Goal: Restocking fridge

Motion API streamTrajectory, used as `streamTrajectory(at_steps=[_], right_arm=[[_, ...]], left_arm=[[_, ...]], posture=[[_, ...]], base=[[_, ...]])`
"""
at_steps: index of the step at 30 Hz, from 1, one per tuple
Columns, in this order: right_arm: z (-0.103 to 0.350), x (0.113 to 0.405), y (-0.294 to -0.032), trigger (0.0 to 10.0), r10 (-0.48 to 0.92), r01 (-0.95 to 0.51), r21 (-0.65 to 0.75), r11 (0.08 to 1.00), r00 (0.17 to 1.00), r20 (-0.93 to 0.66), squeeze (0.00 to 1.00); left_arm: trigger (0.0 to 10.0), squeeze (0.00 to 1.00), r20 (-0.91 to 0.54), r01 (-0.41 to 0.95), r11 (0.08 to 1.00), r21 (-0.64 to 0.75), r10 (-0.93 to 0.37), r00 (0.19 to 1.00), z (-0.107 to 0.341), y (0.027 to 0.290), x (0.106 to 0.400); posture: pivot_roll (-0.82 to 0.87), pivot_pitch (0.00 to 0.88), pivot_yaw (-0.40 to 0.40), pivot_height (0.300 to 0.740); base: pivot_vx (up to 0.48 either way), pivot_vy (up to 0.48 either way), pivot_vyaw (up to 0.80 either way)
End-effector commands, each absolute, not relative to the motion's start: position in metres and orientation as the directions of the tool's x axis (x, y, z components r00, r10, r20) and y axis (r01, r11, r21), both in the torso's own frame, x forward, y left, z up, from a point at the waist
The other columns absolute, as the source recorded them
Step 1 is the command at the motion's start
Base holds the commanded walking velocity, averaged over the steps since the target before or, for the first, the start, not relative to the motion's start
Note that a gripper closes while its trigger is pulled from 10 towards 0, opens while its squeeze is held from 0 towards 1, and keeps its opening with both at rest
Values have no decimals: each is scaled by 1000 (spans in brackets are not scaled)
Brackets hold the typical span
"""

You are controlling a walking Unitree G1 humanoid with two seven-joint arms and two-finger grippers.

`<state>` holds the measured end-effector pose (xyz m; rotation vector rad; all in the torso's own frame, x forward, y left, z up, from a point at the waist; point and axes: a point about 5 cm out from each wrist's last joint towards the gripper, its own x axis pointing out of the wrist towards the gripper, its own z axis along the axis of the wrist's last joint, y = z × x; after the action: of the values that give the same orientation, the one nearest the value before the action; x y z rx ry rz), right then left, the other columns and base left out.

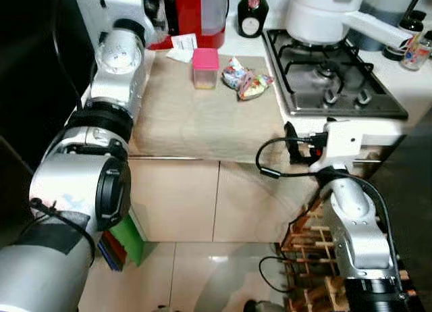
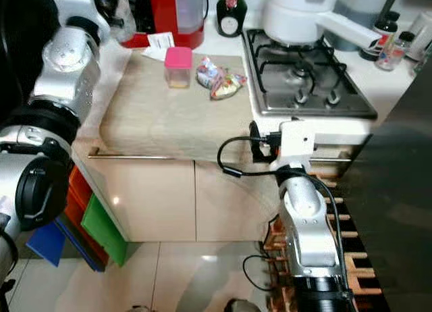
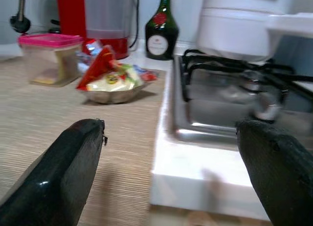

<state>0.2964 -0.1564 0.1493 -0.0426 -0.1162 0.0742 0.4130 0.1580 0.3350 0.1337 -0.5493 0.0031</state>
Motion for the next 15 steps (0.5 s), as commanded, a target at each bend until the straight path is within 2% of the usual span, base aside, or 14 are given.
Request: streamTrajectory(at_steps=[1, 5, 14, 15], right_arm=[[157, 301, -153, 10000, 67, -62, -37, 997, 984, 163, 0], [159, 303, -155, 10000, 41, -38, -22, 999, 981, 190, 0], [164, 299, -175, 10000, -66, 61, 28, 998, 967, 246, 0], [165, 292, -183, 10000, -94, 92, 22, 996, 961, 259, 0]], left_arm=[[10000, 0, 617, -22, 993, 119, -56, 785, 341, 156, 400], [10000, 0, 617, -20, 992, 122, -60, 784, 315, 155, 386], [10000, 0, 519, -2, 995, 96, -48, 853, 261, 154, 354], [10000, 0, 494, 15, 995, 94, -60, 867, 250, 152, 334]], posture=[[-40, 0, 37, 740], [-29, 0, 31, 740], [14, 0, 17, 740], [19, 0, 14, 740]], base=[[0, 0, 0], [0, 0, 0], [0, 0, 0], [0, 0, 0]])
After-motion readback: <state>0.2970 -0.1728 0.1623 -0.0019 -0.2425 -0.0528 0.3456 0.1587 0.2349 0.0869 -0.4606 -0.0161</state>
